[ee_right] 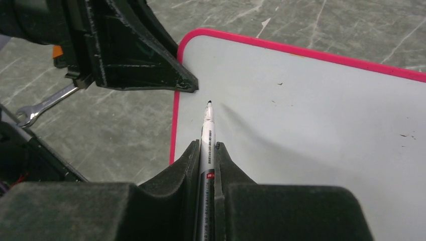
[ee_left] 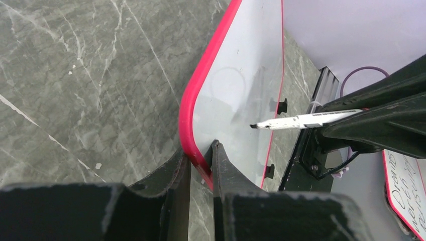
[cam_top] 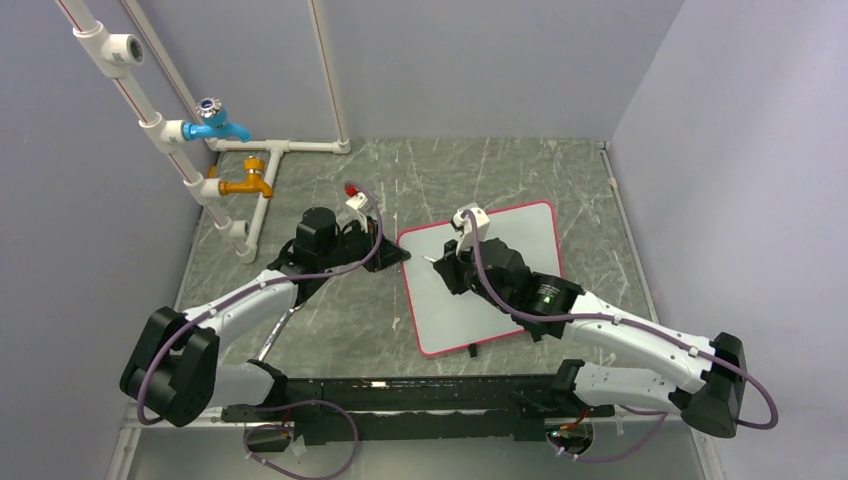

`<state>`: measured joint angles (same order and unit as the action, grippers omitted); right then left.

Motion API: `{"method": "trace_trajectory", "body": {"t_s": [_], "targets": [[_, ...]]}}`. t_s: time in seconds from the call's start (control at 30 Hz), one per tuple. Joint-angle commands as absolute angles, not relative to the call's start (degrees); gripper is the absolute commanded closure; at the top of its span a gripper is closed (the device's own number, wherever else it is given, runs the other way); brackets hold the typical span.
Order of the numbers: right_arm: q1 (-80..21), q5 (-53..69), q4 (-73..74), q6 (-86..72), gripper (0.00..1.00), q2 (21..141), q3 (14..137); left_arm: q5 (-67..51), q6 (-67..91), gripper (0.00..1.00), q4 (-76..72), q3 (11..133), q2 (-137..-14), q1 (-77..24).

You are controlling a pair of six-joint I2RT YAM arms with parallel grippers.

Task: Write a sentence on the whiteboard

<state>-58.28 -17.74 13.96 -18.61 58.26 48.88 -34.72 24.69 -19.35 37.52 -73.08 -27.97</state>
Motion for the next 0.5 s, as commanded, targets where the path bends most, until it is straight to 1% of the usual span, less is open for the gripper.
{"method": "trace_trajectory", "body": {"t_s": [0.0,0.3,0.47], "targets": [[-58.6,-21.6,10.2,-18.7,1.0,60.2,52.1,-28.5,19.2,1.0,-20.6,36.5,-71.0,-28.3],[-58.6,-18.5,6.9,-18.6,1.0,61.1,52.4,-20.5,19.8,1.0,-18.3,35.0,-68.0,-31.1],[-58.6,-16.8,5.4,-19.1,1.0,60.8,51.8,-18.3,20.2,1.0,-18.0,34.7,-67.5,-32.5]]}}
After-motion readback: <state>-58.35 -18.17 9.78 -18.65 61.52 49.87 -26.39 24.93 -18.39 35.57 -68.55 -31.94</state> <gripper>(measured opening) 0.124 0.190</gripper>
